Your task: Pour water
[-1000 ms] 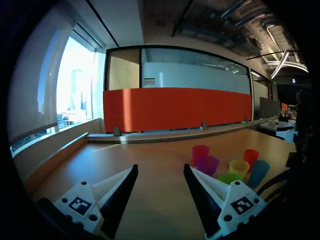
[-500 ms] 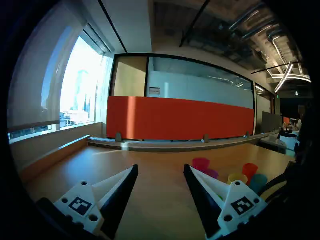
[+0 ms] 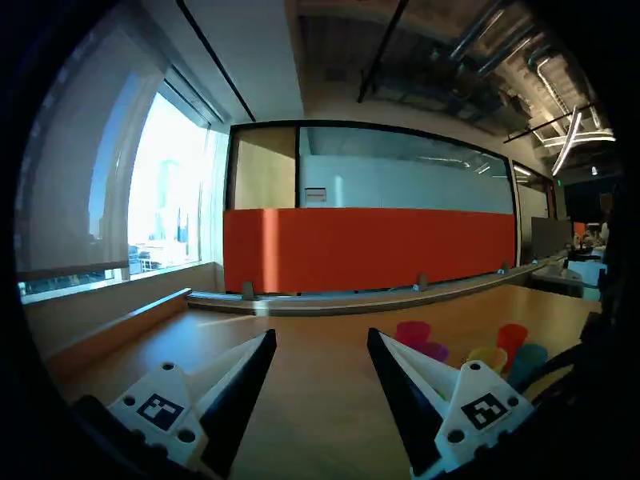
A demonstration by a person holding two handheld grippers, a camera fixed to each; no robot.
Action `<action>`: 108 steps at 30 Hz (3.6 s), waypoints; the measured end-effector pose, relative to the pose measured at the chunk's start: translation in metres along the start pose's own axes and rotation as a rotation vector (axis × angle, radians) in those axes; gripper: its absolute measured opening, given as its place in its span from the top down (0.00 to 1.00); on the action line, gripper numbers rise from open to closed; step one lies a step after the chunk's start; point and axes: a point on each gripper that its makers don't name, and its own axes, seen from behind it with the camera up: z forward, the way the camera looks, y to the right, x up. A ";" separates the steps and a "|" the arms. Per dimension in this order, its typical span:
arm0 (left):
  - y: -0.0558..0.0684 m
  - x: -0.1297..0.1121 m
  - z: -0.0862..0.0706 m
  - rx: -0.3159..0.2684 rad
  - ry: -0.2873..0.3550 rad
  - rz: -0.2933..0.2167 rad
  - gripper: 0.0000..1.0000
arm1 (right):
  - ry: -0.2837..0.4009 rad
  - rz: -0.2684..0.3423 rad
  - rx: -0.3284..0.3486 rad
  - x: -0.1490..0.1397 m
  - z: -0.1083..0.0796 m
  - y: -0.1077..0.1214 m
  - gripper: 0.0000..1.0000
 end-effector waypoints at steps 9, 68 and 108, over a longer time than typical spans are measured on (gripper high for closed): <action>-0.014 -0.002 -0.001 0.051 0.027 0.045 0.16 | -0.013 0.034 -0.015 -0.003 -0.001 0.008 0.06; 0.003 -0.060 0.002 0.089 -0.012 -0.011 0.16 | -0.043 0.020 -0.043 0.006 -0.001 0.009 0.05; 0.007 -0.064 0.004 0.067 -0.028 -0.008 0.16 | -0.028 0.008 -0.037 0.012 -0.008 0.010 0.05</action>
